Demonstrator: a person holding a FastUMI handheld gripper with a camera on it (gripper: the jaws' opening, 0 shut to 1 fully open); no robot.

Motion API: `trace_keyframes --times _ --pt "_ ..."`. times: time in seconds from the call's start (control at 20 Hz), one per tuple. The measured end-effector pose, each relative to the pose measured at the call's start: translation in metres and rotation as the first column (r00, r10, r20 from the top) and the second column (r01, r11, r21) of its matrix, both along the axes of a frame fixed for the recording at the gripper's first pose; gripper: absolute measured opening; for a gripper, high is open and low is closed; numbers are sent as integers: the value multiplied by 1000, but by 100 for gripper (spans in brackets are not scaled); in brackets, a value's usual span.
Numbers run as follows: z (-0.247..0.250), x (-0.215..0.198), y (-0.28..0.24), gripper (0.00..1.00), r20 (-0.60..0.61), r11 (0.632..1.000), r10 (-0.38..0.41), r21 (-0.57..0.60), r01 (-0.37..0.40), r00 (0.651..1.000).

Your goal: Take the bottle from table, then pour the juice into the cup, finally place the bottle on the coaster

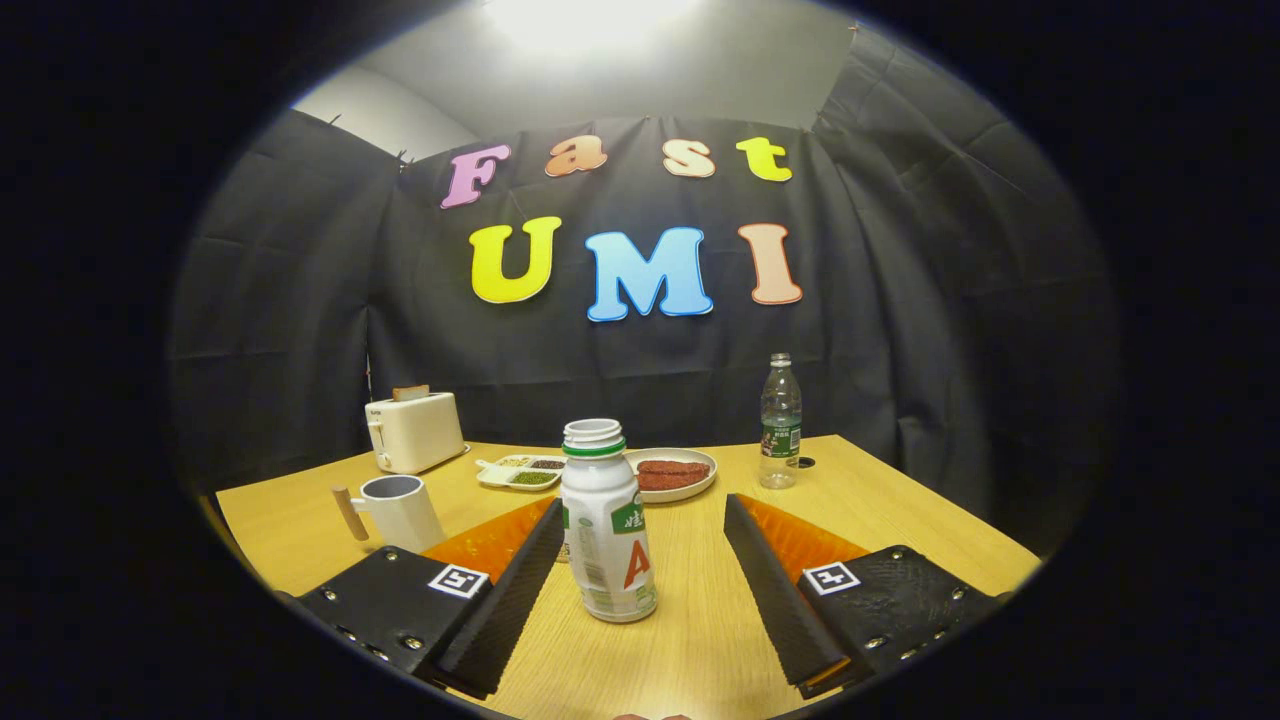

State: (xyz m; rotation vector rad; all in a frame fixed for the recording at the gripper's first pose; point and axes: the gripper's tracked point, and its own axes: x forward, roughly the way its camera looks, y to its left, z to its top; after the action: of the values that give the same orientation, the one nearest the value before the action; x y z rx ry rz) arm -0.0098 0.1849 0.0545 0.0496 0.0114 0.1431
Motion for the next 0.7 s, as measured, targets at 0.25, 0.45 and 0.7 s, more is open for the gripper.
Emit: trace_keyframes --times 0.25,0.45,0.7 --pt "-23 18 17 99 -28 1000 -18 -21 17 999" --pt "-34 40 20 99 -45 999 -42 -9 41 998" --pt "-44 61 25 99 -67 999 -50 -4 50 996"
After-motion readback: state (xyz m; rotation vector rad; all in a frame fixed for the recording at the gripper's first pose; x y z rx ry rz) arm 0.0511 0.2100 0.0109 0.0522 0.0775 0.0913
